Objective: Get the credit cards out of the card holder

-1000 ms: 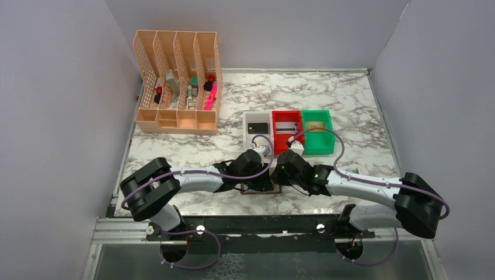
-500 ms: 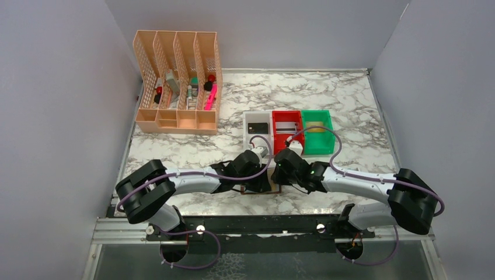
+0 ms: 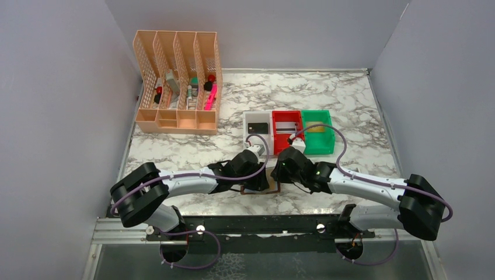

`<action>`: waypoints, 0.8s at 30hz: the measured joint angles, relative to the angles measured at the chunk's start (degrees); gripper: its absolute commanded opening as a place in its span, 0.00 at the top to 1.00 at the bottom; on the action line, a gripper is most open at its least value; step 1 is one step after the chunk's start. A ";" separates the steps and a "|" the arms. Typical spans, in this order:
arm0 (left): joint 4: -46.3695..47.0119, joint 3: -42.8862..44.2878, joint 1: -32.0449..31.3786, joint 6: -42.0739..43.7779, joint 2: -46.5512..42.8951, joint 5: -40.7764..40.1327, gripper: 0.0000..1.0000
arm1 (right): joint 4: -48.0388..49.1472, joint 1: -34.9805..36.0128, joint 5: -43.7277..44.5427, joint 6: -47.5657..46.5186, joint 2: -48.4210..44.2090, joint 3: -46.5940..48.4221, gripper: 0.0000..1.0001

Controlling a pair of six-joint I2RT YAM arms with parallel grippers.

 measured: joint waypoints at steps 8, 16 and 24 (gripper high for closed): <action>-0.31 0.00 0.00 -0.20 -1.86 -1.86 0.52 | 0.31 0.00 -0.22 0.37 0.00 -0.13 0.63; -0.35 0.00 0.00 -0.24 -1.88 -2.40 0.52 | -0.11 0.00 -0.22 0.85 0.04 -0.13 0.63; -1.07 0.00 0.00 -0.48 -1.88 -2.99 0.52 | -0.09 -0.39 -0.87 2.82 3.39 -0.33 0.66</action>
